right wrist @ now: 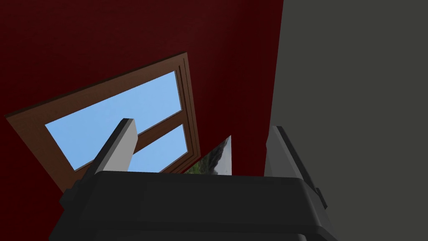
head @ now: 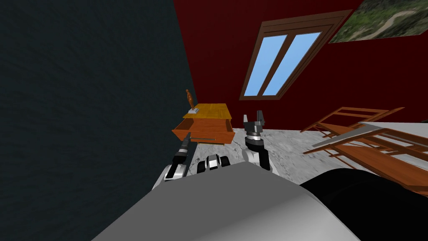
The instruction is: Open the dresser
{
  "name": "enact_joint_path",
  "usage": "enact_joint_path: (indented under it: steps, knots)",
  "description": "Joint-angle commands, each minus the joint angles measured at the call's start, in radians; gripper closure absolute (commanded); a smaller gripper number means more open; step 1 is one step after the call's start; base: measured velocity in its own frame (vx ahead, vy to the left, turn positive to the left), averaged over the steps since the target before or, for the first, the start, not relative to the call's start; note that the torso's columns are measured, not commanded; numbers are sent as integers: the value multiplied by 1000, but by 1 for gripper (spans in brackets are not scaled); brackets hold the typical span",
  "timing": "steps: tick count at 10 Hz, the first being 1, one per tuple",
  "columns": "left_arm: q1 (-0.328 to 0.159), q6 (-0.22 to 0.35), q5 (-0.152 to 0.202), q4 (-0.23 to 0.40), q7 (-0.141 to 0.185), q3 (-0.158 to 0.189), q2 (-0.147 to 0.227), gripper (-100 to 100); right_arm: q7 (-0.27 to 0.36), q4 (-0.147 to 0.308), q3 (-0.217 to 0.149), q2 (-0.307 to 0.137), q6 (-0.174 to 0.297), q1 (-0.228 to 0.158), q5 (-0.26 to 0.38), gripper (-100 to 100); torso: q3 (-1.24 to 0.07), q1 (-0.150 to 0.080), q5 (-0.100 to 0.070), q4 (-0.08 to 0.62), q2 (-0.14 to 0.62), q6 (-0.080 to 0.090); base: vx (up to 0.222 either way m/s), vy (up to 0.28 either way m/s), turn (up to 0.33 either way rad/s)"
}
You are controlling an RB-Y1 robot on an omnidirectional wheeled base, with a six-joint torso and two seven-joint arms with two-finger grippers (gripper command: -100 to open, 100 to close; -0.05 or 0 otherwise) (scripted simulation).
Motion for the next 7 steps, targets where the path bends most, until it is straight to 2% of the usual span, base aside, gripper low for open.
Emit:
enact_joint_path:
  steps: [1,2,7]
  knots:
    - [4,11,0,-11,2,-1,3,-100,0,0,0,0,0,0,0,0,0,0,-1,1,0,0,0,0,0]
    - [5,15,0,-11,3,-1,3,0,0,0,0,0,0,0,0,0,0,0,0,-1,0,0,0,0,0]
    - [8,19,0,-5,3,-1,4,0,0,0,0,0,0,0,0,0,-3,1,2,-5,-5,1,0,0,0]
